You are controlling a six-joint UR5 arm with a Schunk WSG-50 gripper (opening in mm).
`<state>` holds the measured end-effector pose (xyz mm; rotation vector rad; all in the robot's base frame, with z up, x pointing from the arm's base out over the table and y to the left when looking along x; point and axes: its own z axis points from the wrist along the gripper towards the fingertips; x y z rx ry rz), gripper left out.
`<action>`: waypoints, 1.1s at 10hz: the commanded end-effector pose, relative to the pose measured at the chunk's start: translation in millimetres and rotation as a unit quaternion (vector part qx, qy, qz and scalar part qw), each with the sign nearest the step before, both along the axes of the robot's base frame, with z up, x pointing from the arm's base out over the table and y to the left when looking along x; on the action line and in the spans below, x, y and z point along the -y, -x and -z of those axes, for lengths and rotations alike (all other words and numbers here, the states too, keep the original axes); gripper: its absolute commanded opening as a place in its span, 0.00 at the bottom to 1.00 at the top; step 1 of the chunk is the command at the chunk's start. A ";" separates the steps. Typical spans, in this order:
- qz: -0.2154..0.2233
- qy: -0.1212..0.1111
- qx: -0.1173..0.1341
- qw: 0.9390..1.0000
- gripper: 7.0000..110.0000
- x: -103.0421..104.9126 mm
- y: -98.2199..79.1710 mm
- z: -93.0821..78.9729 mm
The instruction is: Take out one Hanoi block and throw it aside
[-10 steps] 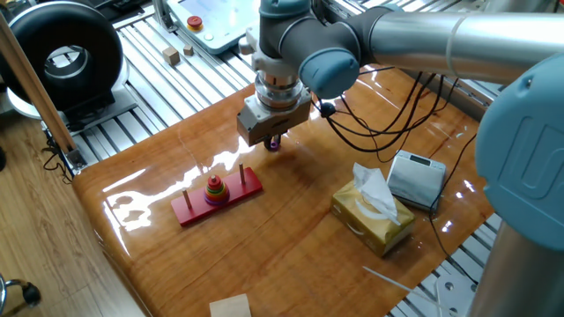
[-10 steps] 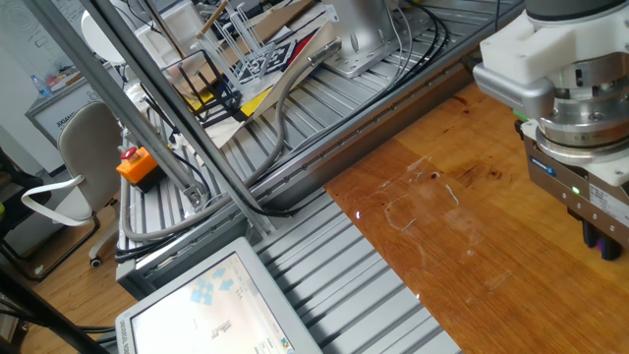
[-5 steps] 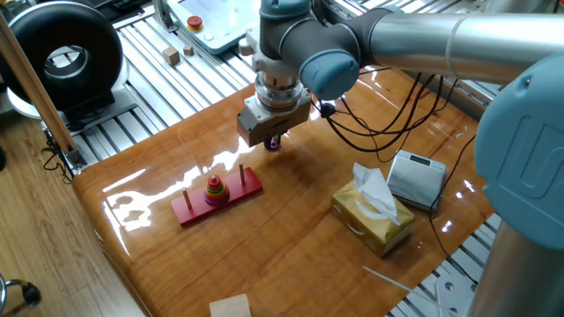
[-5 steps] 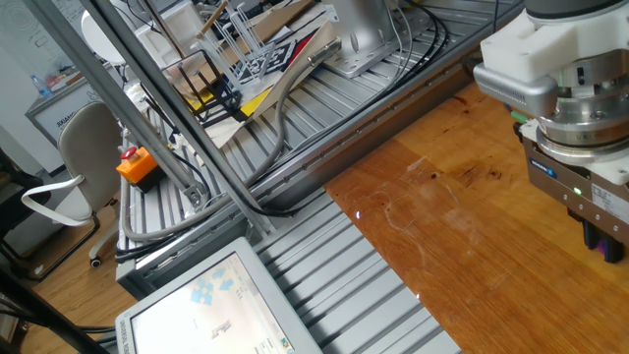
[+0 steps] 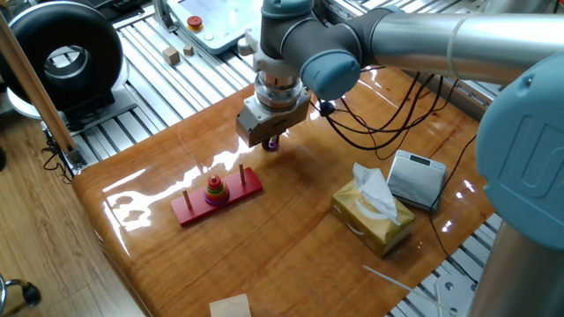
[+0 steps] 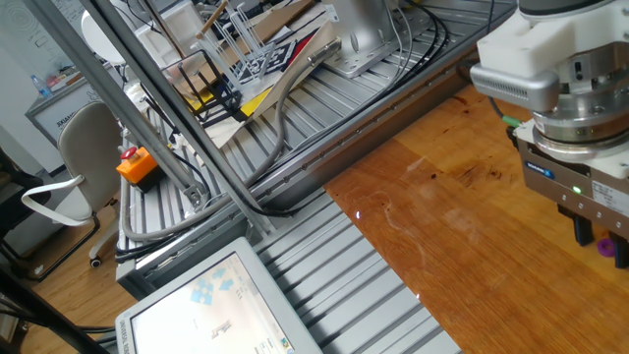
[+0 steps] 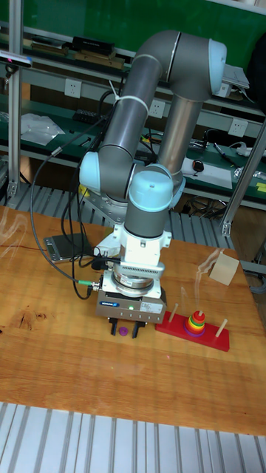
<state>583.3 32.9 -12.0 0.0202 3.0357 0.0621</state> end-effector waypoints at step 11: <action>-0.016 -0.008 -0.005 1.000 0.36 1.4 6.6 -44.9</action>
